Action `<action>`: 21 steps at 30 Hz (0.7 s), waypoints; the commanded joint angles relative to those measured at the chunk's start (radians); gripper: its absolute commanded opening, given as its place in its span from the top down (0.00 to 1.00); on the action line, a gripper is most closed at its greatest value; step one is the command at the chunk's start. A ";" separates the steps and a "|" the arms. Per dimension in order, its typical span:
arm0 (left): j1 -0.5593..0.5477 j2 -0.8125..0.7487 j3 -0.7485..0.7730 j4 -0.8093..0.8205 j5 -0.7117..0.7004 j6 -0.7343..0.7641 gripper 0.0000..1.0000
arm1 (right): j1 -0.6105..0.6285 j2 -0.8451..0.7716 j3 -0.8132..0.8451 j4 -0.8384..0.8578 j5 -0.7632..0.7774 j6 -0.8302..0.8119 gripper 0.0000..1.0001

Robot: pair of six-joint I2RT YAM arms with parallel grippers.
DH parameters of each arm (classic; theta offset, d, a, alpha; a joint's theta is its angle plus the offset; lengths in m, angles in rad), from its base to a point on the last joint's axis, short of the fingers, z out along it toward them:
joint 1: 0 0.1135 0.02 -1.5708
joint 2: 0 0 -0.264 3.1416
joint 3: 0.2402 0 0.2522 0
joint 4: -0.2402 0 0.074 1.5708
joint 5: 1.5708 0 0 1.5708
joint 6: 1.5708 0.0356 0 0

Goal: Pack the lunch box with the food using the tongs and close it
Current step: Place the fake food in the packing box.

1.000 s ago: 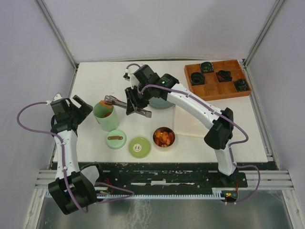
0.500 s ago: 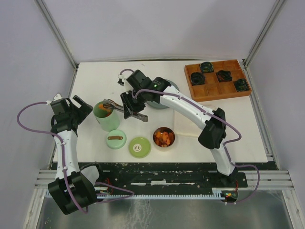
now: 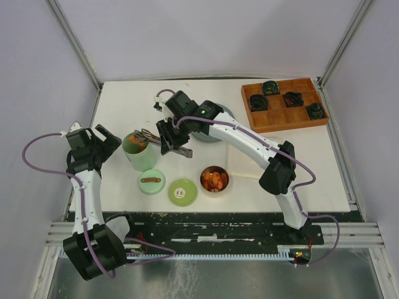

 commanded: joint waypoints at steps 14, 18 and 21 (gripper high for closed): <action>0.003 -0.007 0.004 0.037 0.016 -0.020 0.00 | 0.002 -0.040 0.031 0.032 0.058 0.004 0.53; 0.003 -0.006 0.003 0.037 0.013 -0.019 0.00 | 0.002 -0.046 0.029 0.040 0.054 0.010 0.52; 0.003 -0.007 0.003 0.037 0.013 -0.021 0.00 | 0.002 -0.052 0.026 0.045 0.054 0.009 0.51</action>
